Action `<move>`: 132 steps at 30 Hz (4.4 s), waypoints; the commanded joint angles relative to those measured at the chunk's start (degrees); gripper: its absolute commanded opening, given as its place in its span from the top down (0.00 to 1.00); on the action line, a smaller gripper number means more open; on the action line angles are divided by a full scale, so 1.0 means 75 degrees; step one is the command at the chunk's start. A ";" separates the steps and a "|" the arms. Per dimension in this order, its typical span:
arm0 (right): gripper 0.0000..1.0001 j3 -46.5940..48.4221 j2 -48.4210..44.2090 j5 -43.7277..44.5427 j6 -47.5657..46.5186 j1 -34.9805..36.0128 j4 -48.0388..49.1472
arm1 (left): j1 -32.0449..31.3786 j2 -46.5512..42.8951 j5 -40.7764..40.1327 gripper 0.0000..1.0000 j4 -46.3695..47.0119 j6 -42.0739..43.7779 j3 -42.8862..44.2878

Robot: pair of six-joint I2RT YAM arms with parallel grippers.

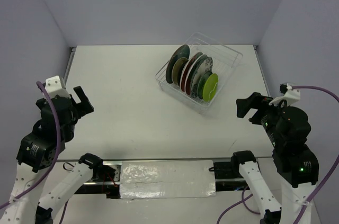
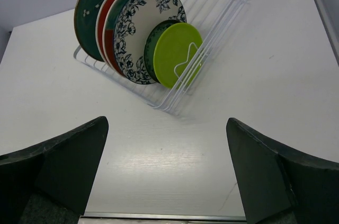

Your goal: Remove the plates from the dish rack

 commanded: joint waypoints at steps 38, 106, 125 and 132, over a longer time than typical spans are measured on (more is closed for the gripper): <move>0.51 0.3350 0.8532 0.2467 0.3579 0.2352 0.2158 | -0.0002 0.0114 -0.0029 0.00 0.1625 -0.0363 -0.1979; 1.00 0.2636 0.6716 0.7798 -0.7892 0.9558 0.3094 | -0.0002 0.2809 0.4223 0.01 -0.0568 -0.3070 0.4868; 1.00 0.2436 0.7162 0.6557 -0.9159 1.1012 0.5404 | -0.0002 0.2504 0.6417 0.26 0.1601 -0.3071 0.1174; 1.00 0.1803 0.6962 0.6639 -0.9722 1.0989 0.6612 | -0.0002 0.2633 0.5636 1.00 0.1216 -0.2778 0.1009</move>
